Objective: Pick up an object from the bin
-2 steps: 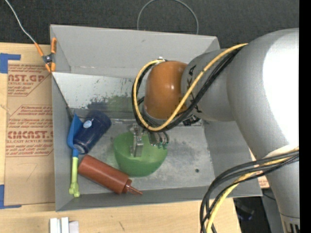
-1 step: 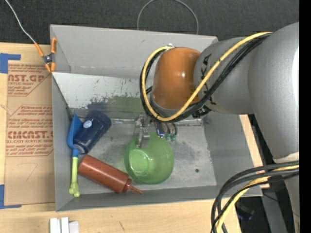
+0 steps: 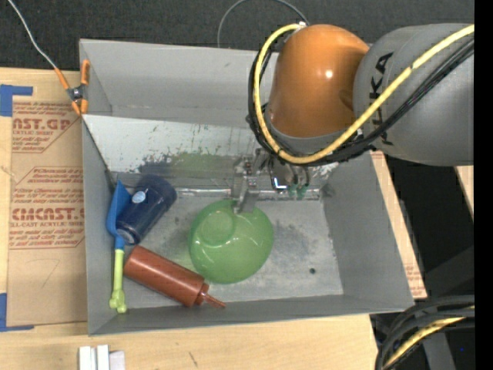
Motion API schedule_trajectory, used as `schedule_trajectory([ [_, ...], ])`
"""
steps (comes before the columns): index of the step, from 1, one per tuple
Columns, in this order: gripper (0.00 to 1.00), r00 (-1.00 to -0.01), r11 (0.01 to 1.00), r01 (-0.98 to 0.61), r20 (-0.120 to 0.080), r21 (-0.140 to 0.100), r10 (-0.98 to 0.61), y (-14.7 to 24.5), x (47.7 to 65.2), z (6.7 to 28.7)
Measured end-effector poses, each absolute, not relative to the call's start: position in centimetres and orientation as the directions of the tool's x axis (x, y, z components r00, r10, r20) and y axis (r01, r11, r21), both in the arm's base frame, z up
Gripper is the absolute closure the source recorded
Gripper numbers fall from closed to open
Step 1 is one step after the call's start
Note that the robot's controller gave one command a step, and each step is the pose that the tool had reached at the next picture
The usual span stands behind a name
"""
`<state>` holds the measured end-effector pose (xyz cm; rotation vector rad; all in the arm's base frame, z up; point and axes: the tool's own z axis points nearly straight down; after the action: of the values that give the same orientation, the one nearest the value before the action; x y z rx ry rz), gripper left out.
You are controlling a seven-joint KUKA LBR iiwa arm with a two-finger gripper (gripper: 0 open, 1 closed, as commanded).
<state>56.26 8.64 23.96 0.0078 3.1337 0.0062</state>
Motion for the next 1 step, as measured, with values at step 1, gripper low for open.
schedule_trajectory([
  [1,1.0,-1.0,1.0,0.002,-0.016,0.005,0.002,9.5,57.75,23.36],
])
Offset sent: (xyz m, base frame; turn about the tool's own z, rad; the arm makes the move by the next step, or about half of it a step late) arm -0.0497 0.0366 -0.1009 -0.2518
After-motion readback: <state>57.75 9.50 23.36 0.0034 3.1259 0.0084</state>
